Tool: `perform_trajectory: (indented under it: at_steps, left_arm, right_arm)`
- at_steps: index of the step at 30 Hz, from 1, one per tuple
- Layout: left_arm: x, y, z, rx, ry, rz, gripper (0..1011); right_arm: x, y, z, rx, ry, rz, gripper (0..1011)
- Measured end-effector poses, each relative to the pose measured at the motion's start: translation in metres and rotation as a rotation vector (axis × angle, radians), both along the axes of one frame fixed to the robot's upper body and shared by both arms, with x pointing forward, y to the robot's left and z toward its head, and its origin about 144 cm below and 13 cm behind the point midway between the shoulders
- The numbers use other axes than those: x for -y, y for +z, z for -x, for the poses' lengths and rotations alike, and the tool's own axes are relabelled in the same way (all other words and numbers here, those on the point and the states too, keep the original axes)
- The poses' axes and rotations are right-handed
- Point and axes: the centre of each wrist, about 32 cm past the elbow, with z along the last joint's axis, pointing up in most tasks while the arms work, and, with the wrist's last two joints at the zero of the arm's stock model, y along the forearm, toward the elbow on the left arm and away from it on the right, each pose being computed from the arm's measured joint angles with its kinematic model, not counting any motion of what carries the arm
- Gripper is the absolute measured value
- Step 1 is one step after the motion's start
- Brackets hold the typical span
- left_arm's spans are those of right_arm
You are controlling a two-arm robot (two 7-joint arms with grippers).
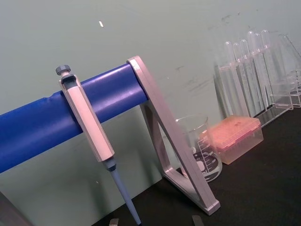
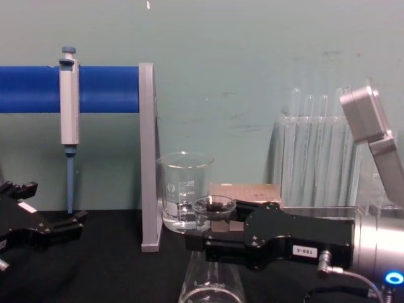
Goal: Grasp the erlenmeyer flask with one hand, shake it three times, then place it back.
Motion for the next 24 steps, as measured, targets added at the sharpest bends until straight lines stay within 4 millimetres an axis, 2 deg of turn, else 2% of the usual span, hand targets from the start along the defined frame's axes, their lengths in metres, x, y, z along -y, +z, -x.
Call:
perform_trajectory:
  at_steps: [2, 10, 24]
  left_arm:
    - [0.0000, 0.0000, 0.0000, 0.000, 0.000, 0.000, 1001]
    - [0.0000, 0.0000, 0.0000, 0.000, 0.000, 0.000, 1001]
    - [0.0000, 0.0000, 0.0000, 0.000, 0.000, 0.000, 1001]
  right_arm:
    - [0.0000, 0.0000, 0.0000, 0.000, 0.000, 0.000, 741]
    - [0.0001, 0.0000, 0.0000, 0.000, 0.000, 0.000, 471]
    - [0.0000, 0.0000, 0.0000, 0.000, 0.000, 0.000, 458]
